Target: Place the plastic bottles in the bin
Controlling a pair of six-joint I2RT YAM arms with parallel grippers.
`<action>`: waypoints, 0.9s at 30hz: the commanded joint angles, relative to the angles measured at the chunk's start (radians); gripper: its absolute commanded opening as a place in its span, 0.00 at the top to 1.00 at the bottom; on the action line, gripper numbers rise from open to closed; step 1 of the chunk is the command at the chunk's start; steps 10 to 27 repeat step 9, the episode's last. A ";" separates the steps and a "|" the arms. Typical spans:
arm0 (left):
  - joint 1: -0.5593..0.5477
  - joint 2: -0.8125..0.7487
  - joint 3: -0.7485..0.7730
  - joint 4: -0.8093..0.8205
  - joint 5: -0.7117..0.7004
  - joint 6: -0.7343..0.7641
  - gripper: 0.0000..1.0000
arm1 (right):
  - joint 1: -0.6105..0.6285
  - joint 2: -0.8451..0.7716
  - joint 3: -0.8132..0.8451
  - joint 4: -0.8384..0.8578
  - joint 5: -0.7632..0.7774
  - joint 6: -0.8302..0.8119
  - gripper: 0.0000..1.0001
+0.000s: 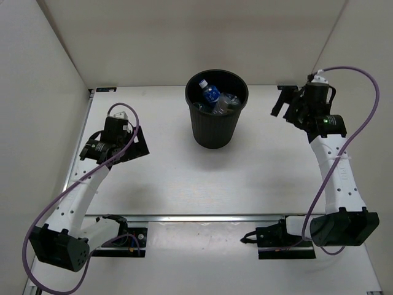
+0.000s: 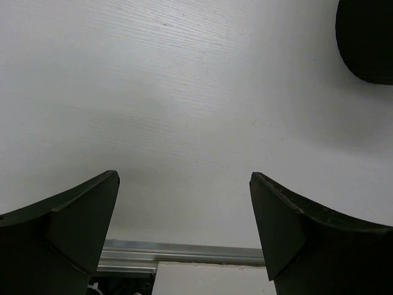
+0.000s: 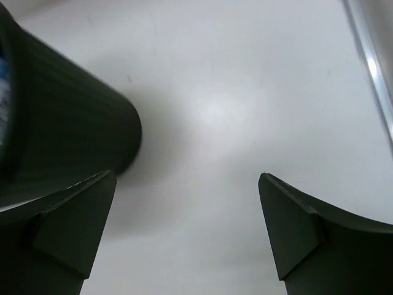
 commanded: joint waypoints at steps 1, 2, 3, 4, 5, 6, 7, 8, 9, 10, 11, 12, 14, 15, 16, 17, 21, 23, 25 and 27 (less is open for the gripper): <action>0.019 -0.009 0.052 -0.040 -0.044 0.016 0.02 | -0.048 -0.052 -0.031 -0.241 -0.027 0.005 0.01; 0.018 -0.020 0.053 -0.041 -0.048 0.013 0.01 | -0.079 -0.066 -0.074 -0.242 -0.037 -0.014 0.00; 0.021 -0.032 0.050 -0.038 -0.064 0.011 0.01 | -0.102 -0.101 -0.115 -0.228 -0.038 -0.024 0.01; 0.021 -0.031 0.053 -0.043 -0.068 0.007 0.02 | -0.114 -0.127 -0.126 -0.229 -0.034 -0.023 0.01; 0.023 -0.040 0.047 -0.041 -0.076 0.002 0.02 | -0.143 -0.146 -0.152 -0.229 -0.058 -0.035 0.01; 0.024 -0.046 0.044 -0.046 -0.082 -0.001 0.01 | -0.174 -0.155 -0.157 -0.237 -0.060 -0.044 0.01; 0.023 -0.058 0.050 -0.049 -0.084 0.002 0.01 | -0.188 -0.163 -0.161 -0.249 -0.058 -0.048 0.01; 0.023 -0.052 0.046 -0.052 -0.079 0.004 0.01 | -0.183 -0.166 -0.160 -0.257 -0.052 -0.048 0.01; 0.029 -0.054 0.046 -0.053 -0.082 0.004 0.01 | -0.177 -0.166 -0.167 -0.254 -0.025 -0.049 0.00; 0.029 -0.054 0.046 -0.053 -0.082 0.004 0.01 | -0.177 -0.166 -0.167 -0.254 -0.025 -0.049 0.00; 0.029 -0.054 0.046 -0.053 -0.082 0.004 0.01 | -0.177 -0.166 -0.167 -0.254 -0.025 -0.049 0.00; 0.029 -0.054 0.046 -0.053 -0.082 0.004 0.01 | -0.177 -0.166 -0.167 -0.254 -0.025 -0.049 0.00; 0.029 -0.054 0.046 -0.053 -0.082 0.004 0.01 | -0.177 -0.166 -0.167 -0.254 -0.025 -0.049 0.00; 0.029 -0.054 0.046 -0.053 -0.082 0.004 0.01 | -0.177 -0.166 -0.167 -0.254 -0.025 -0.049 0.00; 0.029 -0.054 0.046 -0.053 -0.082 0.004 0.01 | -0.177 -0.166 -0.167 -0.254 -0.025 -0.049 0.00; 0.029 -0.054 0.046 -0.053 -0.082 0.004 0.01 | -0.177 -0.166 -0.167 -0.254 -0.025 -0.049 0.00; 0.029 -0.054 0.046 -0.053 -0.082 0.004 0.01 | -0.177 -0.166 -0.167 -0.254 -0.025 -0.049 0.00; 0.029 -0.054 0.046 -0.053 -0.082 0.004 0.01 | -0.177 -0.166 -0.167 -0.254 -0.025 -0.049 0.00; 0.029 -0.054 0.046 -0.053 -0.082 0.004 0.01 | -0.177 -0.166 -0.167 -0.254 -0.025 -0.049 0.00; 0.029 -0.054 0.046 -0.053 -0.082 0.004 0.01 | -0.177 -0.166 -0.167 -0.254 -0.025 -0.049 0.00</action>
